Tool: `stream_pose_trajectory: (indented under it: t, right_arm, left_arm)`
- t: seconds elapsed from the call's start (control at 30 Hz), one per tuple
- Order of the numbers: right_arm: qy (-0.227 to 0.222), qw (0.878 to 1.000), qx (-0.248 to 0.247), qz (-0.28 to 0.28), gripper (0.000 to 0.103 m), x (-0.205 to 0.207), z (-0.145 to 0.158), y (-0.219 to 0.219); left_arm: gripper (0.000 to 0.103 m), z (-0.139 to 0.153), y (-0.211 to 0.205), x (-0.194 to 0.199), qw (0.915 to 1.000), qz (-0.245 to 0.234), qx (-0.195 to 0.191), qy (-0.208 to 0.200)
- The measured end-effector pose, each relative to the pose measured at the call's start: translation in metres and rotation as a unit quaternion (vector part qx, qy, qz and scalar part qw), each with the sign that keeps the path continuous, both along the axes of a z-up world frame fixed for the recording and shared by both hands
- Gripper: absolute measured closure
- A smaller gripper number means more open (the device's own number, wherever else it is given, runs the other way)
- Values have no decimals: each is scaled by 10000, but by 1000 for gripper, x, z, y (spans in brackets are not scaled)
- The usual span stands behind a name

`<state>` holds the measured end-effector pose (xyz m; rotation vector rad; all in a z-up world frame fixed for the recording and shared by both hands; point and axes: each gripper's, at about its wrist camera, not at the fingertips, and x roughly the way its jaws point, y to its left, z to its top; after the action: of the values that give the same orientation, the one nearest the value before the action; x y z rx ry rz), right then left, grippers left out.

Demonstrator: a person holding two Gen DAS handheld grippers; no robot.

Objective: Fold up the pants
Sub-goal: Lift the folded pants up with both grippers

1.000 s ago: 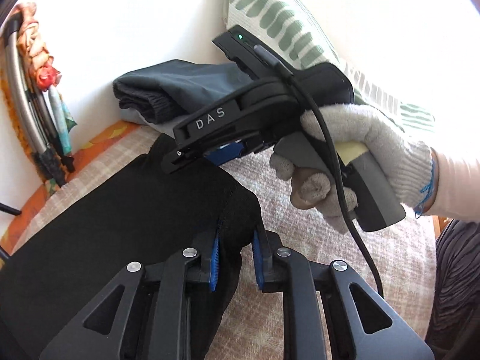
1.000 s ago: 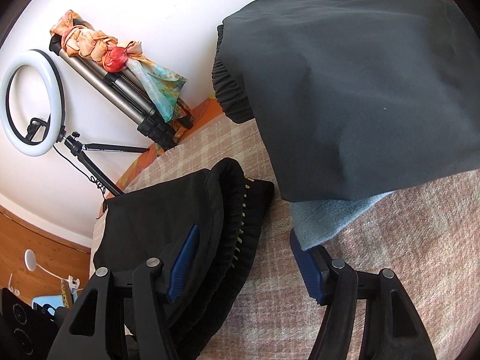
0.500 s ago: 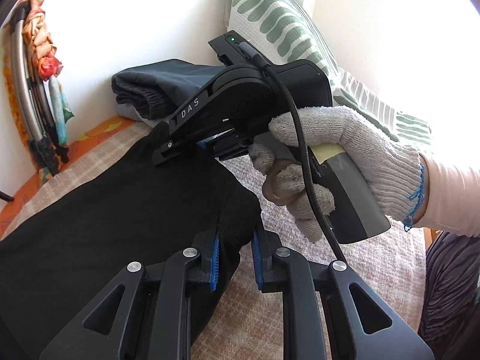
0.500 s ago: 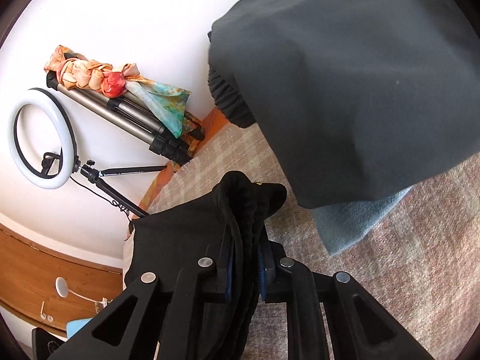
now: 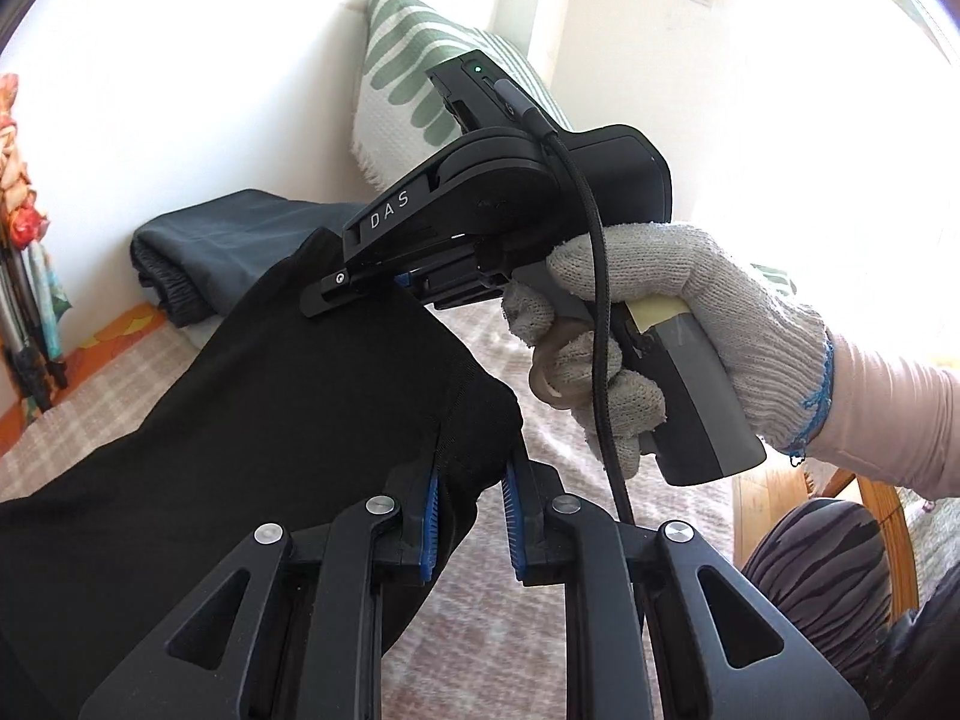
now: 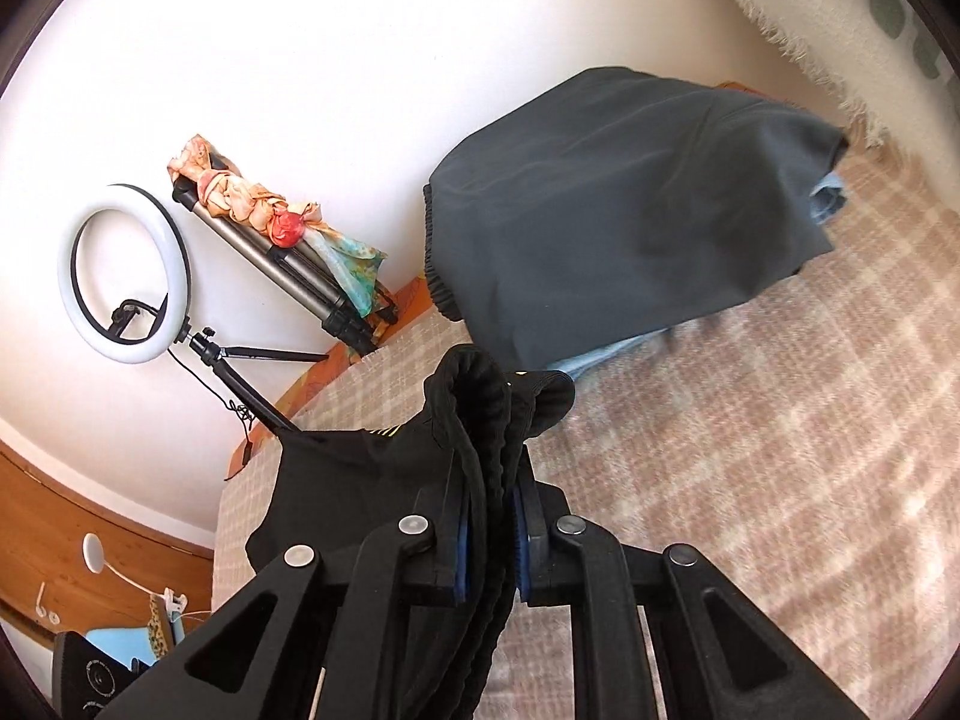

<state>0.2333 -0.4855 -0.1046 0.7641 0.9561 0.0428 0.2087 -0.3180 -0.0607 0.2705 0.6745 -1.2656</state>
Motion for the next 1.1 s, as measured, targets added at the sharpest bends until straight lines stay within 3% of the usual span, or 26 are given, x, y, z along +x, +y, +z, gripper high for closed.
stream_pose_trajectory:
  t: [0.23, 0.47, 0.73, 1.1]
  right_arm:
    - [-31, 9992, -184, -353, 94, -67, 32, -21]
    - [-281, 9987, -248, -357, 94, -70, 58, 1]
    - [-546, 9976, -421, -31, 94, -25, 81, 64]
    - [-259, 9974, -483, 457, 94, 60, 52, 163]
  left_arm:
    - [87, 10, -15, -54, 9989, -349, -288, 155]
    - [87, 16, 6, -45, 9988, -120, -410, 241]
    - [87, 27, 66, -10, 9967, 521, -597, 159]
    - [87, 3, 157, 48, 9831, 1503, -760, 713]
